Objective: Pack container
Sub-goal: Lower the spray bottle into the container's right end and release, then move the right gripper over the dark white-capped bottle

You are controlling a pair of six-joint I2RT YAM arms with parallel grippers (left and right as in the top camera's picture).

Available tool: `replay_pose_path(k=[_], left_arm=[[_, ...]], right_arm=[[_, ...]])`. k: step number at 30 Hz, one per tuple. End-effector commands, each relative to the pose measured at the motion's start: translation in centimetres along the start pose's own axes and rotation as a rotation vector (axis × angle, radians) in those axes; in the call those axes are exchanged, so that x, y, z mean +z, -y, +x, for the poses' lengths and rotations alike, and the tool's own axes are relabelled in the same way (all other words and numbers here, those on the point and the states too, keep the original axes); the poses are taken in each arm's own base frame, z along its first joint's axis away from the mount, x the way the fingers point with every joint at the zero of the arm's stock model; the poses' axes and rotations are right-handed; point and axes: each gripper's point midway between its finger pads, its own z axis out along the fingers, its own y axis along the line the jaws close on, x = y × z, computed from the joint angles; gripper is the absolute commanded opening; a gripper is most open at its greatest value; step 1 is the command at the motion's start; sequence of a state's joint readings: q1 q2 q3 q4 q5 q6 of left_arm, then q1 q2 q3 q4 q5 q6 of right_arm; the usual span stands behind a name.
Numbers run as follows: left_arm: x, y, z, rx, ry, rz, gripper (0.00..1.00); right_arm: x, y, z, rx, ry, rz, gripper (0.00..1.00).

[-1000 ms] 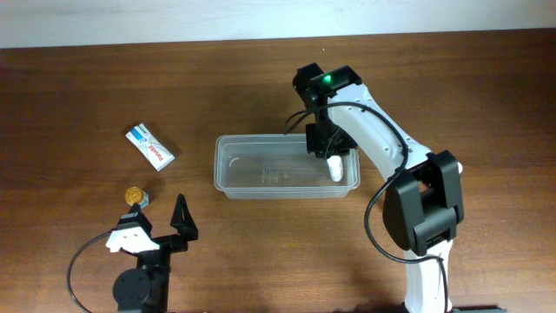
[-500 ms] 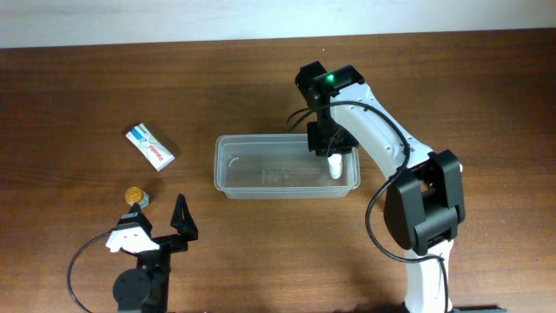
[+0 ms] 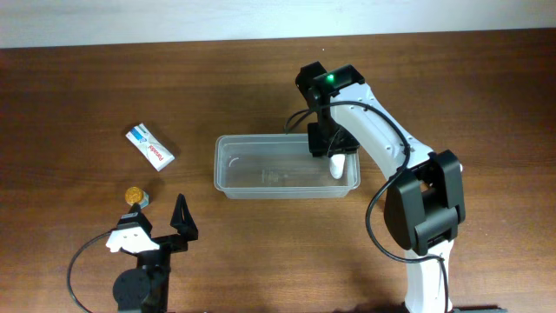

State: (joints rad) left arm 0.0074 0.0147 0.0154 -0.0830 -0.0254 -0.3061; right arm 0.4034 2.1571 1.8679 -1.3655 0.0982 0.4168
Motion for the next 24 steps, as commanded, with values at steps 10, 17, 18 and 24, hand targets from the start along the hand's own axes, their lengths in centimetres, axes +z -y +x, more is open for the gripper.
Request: replay_pose_path(k=[10,17,18,24], left_arm=[[0.0,0.1,0.1,0.008,0.001,0.008,0.99],[0.0,0.1,0.1,0.008,0.001,0.008,0.99],[0.0,0.1,0.1,0.008,0.001,0.008,0.99],[0.0,0.1,0.1,0.008,0.001,0.008,0.99]], right_arm=[[-8.5,2.5,-2.3,0.040,0.140,-0.028,0.56],[-16.8,2.8,-2.1,0.006,0.293,-0.124,0.70],[-17.8,2.7,-2.0,0.005,0.319,-0.148,0.73],[-23.5,4.7,0.3,-0.002,0.466,-0.195,0.81]])
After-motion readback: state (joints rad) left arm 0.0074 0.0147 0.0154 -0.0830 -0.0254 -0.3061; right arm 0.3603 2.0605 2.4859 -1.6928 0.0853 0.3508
